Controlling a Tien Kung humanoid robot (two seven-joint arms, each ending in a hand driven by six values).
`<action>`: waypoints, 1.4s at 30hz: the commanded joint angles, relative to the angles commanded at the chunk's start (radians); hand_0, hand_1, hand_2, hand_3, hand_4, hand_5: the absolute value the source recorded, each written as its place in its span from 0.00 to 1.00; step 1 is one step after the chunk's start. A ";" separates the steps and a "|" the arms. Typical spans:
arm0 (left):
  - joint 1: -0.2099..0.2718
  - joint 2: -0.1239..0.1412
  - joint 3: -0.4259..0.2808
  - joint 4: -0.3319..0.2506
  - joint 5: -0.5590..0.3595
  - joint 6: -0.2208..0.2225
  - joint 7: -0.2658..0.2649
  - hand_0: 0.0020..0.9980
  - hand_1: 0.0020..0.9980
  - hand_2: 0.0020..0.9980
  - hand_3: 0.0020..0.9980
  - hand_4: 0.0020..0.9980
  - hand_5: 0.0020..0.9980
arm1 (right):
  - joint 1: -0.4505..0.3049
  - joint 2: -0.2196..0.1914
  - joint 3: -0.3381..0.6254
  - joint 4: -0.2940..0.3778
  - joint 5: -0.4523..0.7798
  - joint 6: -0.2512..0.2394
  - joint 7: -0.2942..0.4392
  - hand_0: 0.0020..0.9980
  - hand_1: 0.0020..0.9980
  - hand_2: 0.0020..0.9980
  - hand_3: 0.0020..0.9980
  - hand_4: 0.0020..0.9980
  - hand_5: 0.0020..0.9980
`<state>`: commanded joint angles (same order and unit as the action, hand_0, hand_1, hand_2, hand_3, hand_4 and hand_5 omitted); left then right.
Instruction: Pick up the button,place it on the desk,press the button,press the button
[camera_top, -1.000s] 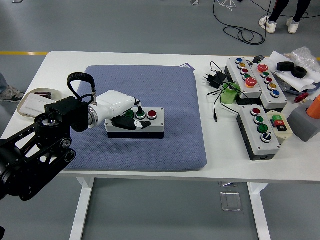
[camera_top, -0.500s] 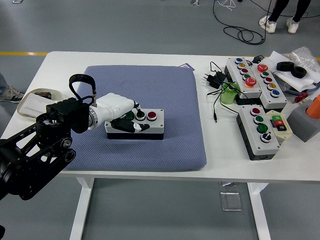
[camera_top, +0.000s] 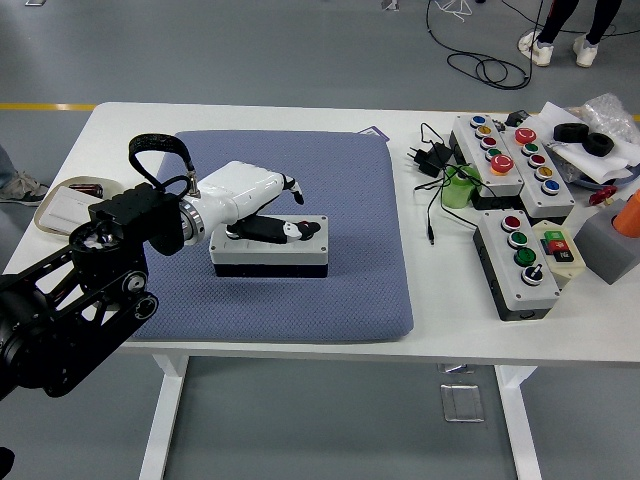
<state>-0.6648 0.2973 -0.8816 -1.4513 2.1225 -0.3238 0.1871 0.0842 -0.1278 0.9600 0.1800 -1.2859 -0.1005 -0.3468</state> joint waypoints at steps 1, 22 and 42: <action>-0.001 -0.003 0.003 -0.001 0.003 -0.006 -0.003 0.01 0.00 0.02 0.73 0.76 1.00 | 0.000 0.000 0.000 0.000 0.000 0.000 0.000 0.64 0.45 0.62 0.56 0.31 0.21; -0.015 -0.016 0.047 0.054 0.008 -0.053 -0.002 0.01 0.00 0.02 0.76 0.78 1.00 | 0.003 -0.001 0.001 0.000 -0.005 0.001 -0.002 0.64 0.45 0.62 0.56 0.31 0.21; -0.013 -0.020 0.088 0.088 0.012 -0.096 0.004 0.01 0.00 0.02 0.77 0.77 1.00 | -0.001 -0.001 0.006 0.000 -0.011 0.001 -0.002 0.64 0.45 0.62 0.56 0.31 0.21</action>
<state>-0.6777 0.2773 -0.7937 -1.3629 2.1345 -0.4198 0.1911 0.0830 -0.1289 0.9656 0.1800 -1.2972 -0.0998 -0.3493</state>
